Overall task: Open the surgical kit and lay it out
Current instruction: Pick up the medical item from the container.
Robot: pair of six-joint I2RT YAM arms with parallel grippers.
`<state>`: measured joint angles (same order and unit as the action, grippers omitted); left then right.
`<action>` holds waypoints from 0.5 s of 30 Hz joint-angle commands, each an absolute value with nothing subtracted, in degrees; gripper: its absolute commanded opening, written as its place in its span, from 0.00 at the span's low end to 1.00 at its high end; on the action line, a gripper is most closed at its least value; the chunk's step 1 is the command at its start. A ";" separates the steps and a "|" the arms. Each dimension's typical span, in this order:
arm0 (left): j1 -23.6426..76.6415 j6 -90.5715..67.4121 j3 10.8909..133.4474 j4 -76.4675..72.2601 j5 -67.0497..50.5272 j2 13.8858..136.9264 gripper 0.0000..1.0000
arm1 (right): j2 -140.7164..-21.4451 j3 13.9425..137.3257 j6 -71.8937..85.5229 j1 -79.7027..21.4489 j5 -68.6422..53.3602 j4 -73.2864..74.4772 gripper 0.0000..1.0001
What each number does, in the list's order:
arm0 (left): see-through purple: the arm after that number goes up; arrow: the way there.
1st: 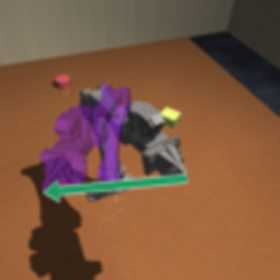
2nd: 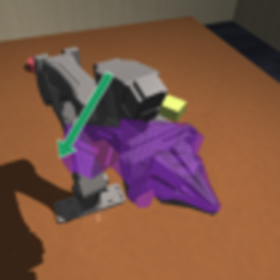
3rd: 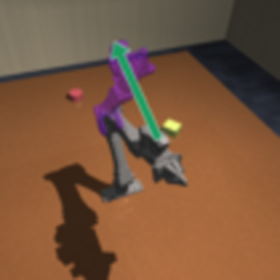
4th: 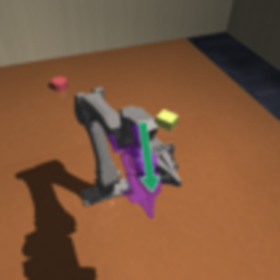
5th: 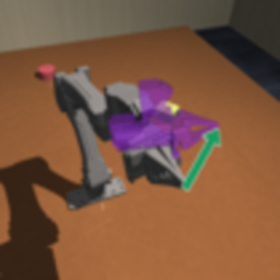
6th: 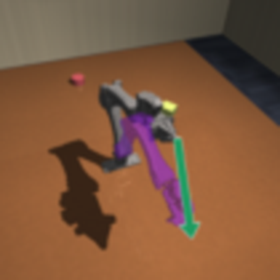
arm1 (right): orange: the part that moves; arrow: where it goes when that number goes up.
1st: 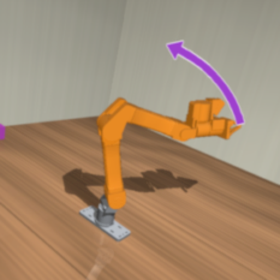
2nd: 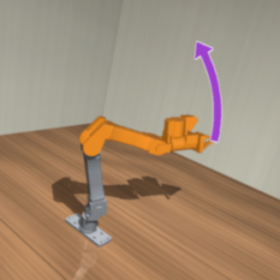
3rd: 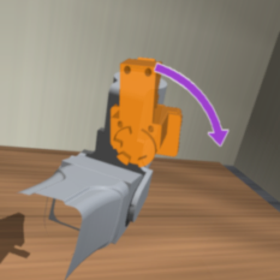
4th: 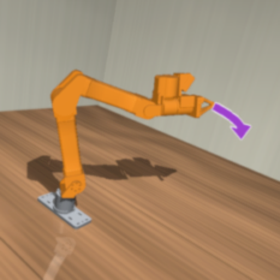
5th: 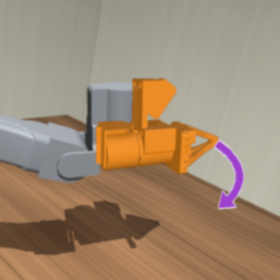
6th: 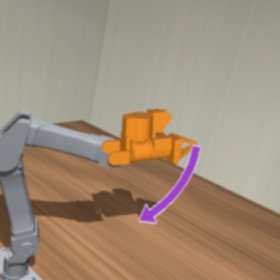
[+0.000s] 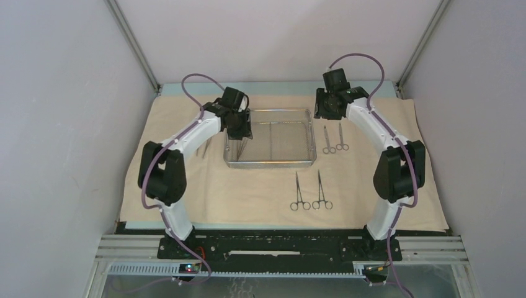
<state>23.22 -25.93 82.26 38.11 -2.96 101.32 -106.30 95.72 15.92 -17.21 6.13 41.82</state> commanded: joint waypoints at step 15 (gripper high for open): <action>24.90 -20.97 94.66 43.33 5.84 117.33 0.42 | -97.68 89.30 18.68 -18.50 0.62 36.22 0.56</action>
